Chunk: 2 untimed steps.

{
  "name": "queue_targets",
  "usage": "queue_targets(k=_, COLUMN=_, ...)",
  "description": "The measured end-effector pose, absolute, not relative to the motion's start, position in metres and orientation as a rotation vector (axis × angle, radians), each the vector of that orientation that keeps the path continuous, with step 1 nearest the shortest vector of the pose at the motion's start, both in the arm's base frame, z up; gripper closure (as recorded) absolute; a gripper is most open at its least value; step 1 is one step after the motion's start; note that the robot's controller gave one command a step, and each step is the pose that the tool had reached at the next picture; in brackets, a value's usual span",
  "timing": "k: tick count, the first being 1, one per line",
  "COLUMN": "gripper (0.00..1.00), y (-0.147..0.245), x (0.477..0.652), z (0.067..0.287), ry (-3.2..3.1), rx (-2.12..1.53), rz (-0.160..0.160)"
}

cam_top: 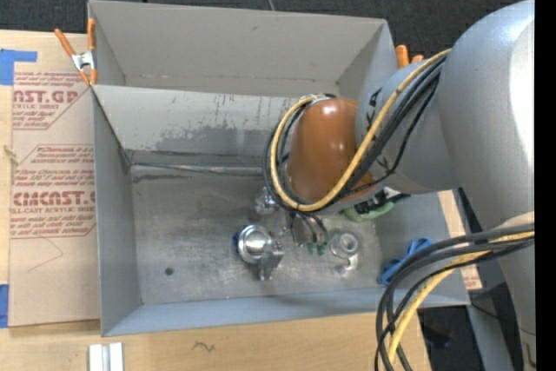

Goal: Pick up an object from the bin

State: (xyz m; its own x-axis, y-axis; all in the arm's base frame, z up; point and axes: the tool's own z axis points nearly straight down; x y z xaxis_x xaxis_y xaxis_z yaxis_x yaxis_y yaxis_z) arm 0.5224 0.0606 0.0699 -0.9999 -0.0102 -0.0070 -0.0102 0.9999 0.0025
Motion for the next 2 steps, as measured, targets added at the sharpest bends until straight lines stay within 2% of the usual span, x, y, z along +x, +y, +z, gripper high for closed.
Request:
queue_targets(k=1, gripper=1.00, y=0.061, x=0.521, z=0.073, ry=3.142, rx=-0.018, rz=0.004)
queue_targets(k=2, gripper=1.00, y=0.071, x=0.480, z=0.238, ry=3.047, rx=-0.743, rz=0.000)
